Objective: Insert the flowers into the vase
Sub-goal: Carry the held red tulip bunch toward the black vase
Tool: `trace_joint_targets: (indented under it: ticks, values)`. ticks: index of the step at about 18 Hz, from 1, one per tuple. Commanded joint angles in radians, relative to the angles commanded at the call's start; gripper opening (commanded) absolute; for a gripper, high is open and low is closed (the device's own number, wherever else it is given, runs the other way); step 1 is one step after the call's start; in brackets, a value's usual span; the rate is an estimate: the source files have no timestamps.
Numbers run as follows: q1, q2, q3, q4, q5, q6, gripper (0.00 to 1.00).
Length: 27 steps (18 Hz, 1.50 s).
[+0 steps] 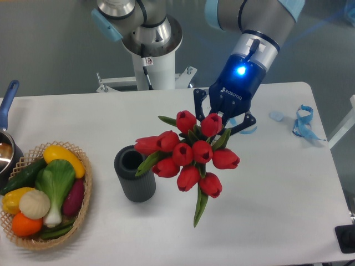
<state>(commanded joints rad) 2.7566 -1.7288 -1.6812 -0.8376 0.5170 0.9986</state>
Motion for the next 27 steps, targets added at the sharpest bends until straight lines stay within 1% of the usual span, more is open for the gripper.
trace_joint_targets:
  ticks: [2,4,13,17,20,22,24,27]
  values:
    - [-0.005,0.011,-0.031,0.005,0.008,0.006,0.09]
    - [-0.005,0.003,-0.015,0.017,0.008,0.002,0.09]
    - [-0.009,-0.003,-0.02,0.021,0.008,0.006,0.09]
    - [-0.023,-0.031,-0.018,0.044,-0.006,0.009,0.09]
    - [-0.028,-0.047,-0.021,0.061,-0.057,0.021,0.09]
    - [-0.028,-0.054,-0.035,0.064,-0.135,0.057,0.09]
    - [-0.028,-0.051,-0.067,0.064,-0.199,0.089,0.09]
    - [-0.025,-0.029,-0.12,0.066,-0.303,0.117,0.09]
